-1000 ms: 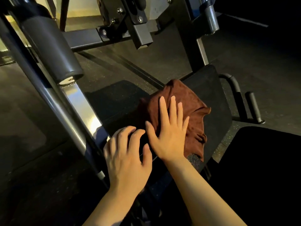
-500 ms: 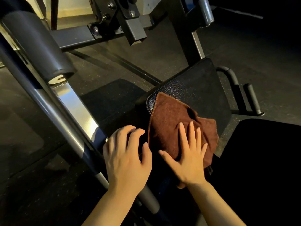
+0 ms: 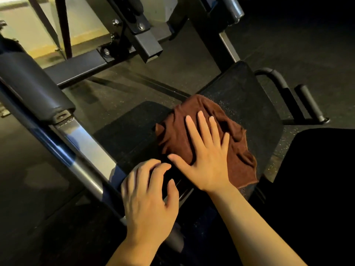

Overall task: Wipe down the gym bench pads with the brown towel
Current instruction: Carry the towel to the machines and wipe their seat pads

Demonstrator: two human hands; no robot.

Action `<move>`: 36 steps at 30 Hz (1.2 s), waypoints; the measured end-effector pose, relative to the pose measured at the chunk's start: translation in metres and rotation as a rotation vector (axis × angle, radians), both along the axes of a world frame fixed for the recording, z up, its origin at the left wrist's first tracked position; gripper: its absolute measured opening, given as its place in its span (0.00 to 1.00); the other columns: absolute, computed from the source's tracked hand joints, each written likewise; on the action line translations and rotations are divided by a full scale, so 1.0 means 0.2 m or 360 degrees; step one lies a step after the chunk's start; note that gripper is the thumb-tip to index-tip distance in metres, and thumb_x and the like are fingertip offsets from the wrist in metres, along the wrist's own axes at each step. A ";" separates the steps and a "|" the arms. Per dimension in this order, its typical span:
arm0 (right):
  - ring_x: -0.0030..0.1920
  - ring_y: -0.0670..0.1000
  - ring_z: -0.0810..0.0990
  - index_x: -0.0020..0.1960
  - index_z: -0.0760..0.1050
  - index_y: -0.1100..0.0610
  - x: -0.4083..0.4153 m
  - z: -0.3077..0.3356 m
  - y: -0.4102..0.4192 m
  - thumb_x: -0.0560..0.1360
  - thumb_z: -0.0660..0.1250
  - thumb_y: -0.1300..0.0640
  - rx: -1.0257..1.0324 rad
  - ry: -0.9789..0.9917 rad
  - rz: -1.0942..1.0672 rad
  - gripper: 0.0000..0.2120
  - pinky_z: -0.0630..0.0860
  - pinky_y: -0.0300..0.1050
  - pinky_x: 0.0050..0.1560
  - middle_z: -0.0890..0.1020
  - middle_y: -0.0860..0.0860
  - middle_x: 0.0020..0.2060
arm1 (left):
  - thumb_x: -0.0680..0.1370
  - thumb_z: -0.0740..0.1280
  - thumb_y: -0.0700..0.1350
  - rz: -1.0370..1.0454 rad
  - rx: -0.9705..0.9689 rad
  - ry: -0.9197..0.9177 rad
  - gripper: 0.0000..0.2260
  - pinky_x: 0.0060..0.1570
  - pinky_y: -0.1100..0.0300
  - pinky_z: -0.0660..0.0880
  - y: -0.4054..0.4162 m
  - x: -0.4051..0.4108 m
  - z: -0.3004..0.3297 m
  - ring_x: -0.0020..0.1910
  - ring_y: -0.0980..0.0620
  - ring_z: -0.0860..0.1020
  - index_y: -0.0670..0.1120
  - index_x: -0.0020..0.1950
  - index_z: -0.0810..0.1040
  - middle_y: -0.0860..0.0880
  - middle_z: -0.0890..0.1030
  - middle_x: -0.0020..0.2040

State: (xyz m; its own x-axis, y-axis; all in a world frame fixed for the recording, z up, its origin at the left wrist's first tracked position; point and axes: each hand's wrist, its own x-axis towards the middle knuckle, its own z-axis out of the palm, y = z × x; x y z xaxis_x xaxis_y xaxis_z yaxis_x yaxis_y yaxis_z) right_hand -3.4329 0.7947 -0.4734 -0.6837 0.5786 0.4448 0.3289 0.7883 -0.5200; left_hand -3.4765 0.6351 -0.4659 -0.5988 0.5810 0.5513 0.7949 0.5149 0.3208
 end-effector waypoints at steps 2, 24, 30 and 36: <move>0.80 0.52 0.40 0.79 0.46 0.39 0.07 -0.07 0.00 0.72 0.56 0.27 0.0038 -0.0054 -0.0012 0.41 0.42 0.70 0.72 0.46 0.44 0.80 | 0.75 0.61 0.50 0.0010 -0.0010 0.0006 0.16 0.53 0.47 0.73 0.01 -0.01 0.00 0.59 0.47 0.75 0.48 0.59 0.80 0.49 0.77 0.60; 0.79 0.60 0.39 0.77 0.34 0.37 0.40 -0.20 0.14 0.68 0.61 0.28 0.0181 -0.0538 0.0430 0.49 0.52 0.80 0.64 0.34 0.45 0.78 | 0.75 0.64 0.46 -0.0048 0.0032 0.0093 0.13 0.51 0.45 0.72 0.01 0.00 0.00 0.56 0.41 0.77 0.45 0.56 0.81 0.46 0.79 0.57; 0.79 0.63 0.40 0.80 0.45 0.43 0.07 0.10 0.19 0.69 0.59 0.26 0.0307 -0.0381 0.0576 0.47 0.49 0.76 0.69 0.42 0.48 0.80 | 0.75 0.65 0.46 -0.0041 -0.0065 0.0021 0.13 0.54 0.43 0.72 0.00 0.02 0.02 0.59 0.43 0.75 0.46 0.59 0.79 0.46 0.78 0.58; 0.79 0.62 0.47 0.80 0.50 0.53 0.28 -0.14 0.29 0.68 0.58 0.22 0.0780 -0.0495 0.0679 0.52 0.56 0.73 0.67 0.50 0.59 0.79 | 0.75 0.64 0.46 -0.0043 -0.0067 0.0010 0.13 0.55 0.46 0.69 0.00 0.02 0.02 0.58 0.45 0.75 0.46 0.57 0.80 0.47 0.79 0.57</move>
